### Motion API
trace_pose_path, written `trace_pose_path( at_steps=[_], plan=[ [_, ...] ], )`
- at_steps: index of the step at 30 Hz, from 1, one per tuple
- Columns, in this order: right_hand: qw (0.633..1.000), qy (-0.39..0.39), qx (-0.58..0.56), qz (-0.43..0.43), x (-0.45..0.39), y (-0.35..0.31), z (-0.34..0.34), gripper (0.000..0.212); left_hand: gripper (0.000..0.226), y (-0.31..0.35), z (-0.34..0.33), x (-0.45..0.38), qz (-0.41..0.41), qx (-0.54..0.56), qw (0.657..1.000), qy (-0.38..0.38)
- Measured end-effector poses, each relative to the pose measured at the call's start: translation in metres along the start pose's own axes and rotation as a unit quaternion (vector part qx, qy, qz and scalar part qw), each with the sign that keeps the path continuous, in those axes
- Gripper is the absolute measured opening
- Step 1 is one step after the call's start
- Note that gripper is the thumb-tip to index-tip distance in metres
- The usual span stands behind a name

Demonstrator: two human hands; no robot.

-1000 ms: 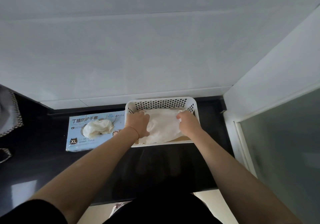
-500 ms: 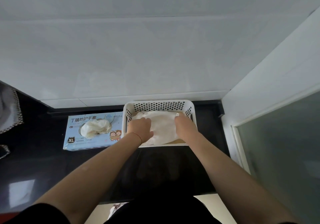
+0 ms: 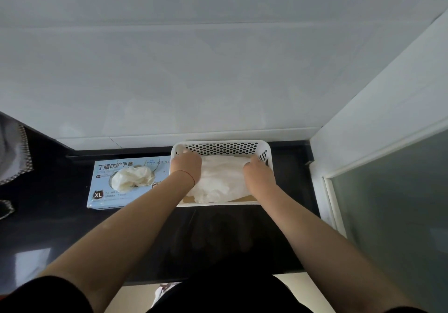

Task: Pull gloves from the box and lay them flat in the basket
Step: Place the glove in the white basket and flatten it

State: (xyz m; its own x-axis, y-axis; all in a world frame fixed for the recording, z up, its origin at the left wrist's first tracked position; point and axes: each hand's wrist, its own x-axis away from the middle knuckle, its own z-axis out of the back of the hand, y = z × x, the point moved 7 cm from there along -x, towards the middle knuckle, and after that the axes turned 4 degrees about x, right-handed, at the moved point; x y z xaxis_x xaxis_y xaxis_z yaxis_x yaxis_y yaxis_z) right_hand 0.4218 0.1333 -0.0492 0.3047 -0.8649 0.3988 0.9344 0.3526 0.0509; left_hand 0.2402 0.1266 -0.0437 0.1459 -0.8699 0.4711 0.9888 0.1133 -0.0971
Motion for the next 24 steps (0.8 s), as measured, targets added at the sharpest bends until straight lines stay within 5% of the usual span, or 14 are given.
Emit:
trace_pose_path(
  at_steps=[6,10,16,21,24],
  plan=[
    [0.999,0.036,-0.004,0.014,-0.005,-0.021,0.009,0.026,0.040,0.057,-0.017,0.016,-0.156,0.085,0.984,-0.009],
    [0.993,-0.053,-0.106,0.005,-0.013,-0.020,-0.012,0.054,0.074,0.050,-0.033,0.005,-0.138,0.104,0.984,-0.035],
    [0.988,-0.103,-0.112,-0.023,-0.022,-0.001,-0.036,0.100,0.127,0.020,-0.050,-0.015,-0.068,0.125,0.985,-0.093],
    [0.986,-0.132,-0.095,-0.031,-0.021,-0.004,-0.038,0.100,0.136,0.018,-0.054,-0.017,-0.068,0.121,0.982,-0.125],
    [0.990,-0.085,-0.101,-0.041,-0.022,-0.008,-0.014,0.073,0.132,0.015,-0.049,-0.018,-0.080,0.157,0.975,-0.138]
  ],
)
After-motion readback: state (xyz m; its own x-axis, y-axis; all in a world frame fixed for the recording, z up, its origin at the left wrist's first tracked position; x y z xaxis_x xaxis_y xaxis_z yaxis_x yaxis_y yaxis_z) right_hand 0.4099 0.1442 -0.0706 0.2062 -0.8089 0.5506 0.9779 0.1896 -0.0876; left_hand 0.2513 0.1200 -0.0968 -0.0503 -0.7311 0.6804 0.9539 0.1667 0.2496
